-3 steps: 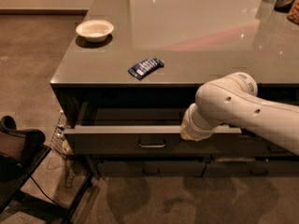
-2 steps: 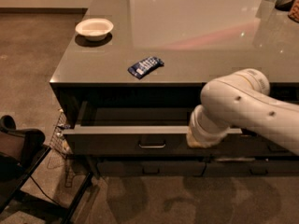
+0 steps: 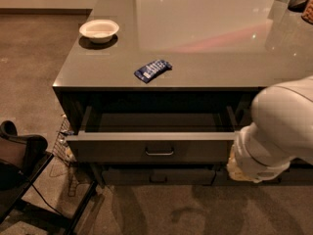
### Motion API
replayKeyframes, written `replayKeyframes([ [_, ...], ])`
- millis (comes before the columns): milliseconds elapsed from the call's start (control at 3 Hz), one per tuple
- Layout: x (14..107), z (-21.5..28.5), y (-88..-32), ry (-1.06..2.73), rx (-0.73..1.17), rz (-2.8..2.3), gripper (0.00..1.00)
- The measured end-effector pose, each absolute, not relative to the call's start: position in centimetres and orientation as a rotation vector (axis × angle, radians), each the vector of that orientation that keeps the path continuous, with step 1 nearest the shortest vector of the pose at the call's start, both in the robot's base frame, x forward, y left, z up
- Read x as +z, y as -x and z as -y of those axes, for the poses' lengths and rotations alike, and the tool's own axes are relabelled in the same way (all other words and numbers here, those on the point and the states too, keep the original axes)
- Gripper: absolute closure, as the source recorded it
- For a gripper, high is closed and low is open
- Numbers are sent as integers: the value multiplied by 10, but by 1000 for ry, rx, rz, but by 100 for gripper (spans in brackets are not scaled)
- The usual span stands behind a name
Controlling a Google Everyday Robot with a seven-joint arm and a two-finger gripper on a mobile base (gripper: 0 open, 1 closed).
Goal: Open top drawer
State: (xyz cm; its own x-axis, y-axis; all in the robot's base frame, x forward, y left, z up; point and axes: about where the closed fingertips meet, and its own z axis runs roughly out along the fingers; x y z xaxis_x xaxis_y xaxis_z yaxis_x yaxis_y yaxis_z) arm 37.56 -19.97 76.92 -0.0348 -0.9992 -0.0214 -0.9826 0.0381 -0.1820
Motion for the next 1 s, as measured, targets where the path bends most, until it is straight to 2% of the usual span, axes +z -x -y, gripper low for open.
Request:
replayKeyframes([
  [333, 764, 211, -406, 2031, -218, -2012, 100],
  [1000, 744, 193, -536, 1881, -213, -1673, 100],
])
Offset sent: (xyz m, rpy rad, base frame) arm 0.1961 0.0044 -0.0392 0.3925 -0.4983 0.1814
